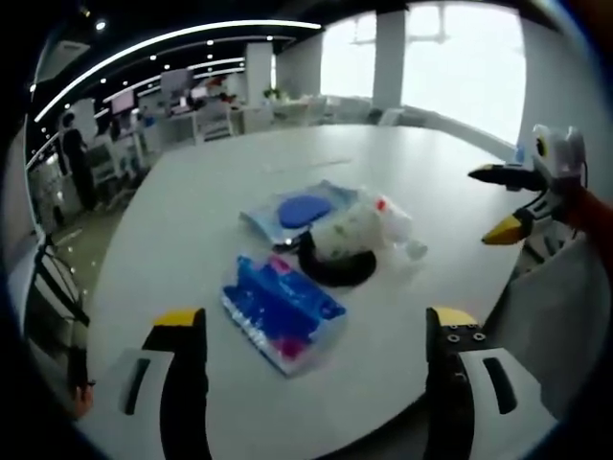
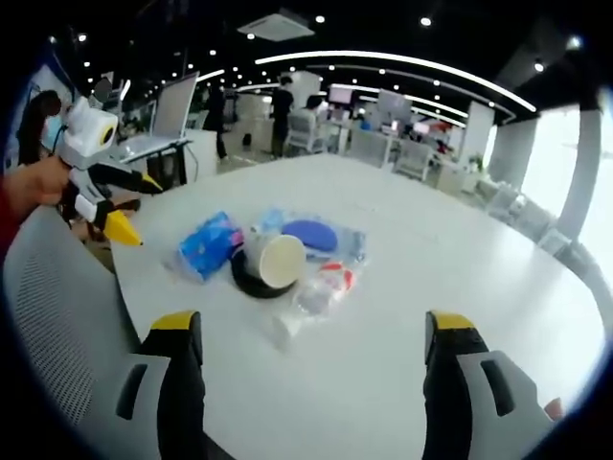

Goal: Arrange the tabletop items into an orderly group along one side of the table until the central work area is clear of visible clutter.

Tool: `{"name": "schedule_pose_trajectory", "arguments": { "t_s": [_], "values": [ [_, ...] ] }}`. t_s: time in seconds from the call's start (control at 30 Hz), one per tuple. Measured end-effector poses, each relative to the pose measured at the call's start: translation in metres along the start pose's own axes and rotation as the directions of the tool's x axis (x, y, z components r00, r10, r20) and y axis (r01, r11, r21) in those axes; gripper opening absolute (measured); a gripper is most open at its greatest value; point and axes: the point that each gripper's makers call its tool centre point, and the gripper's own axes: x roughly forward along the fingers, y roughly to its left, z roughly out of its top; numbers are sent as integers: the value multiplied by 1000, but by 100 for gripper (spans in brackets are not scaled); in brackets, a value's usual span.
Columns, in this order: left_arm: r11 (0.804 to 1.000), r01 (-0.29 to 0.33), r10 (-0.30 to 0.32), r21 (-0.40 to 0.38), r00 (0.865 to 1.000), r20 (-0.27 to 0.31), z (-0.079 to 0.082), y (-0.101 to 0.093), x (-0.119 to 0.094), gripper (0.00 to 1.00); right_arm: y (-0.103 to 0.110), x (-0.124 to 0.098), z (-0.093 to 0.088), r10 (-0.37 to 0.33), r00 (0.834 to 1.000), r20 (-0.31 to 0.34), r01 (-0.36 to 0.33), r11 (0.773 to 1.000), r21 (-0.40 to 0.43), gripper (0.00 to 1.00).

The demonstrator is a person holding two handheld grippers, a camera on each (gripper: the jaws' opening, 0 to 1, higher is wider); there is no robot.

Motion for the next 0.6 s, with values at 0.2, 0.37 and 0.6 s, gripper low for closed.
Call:
{"name": "schedule_pose_trajectory", "arguments": {
  "t_s": [0.2,0.37,0.6],
  "values": [
    [1000,-1,1,17,1000,7,13,7,6,91,-12,5,9,2,1000,10,-2,1000,-14,93],
    [999,6,-6,36,1000,12,24,9,15,91,-21,14,15,6,1000,6,-6,999,-35,91],
    [999,3,-4,52,1000,30,46,18,30,90,-40,30,28,3,1000,10,-3,999,-45,88]
  ]
}}
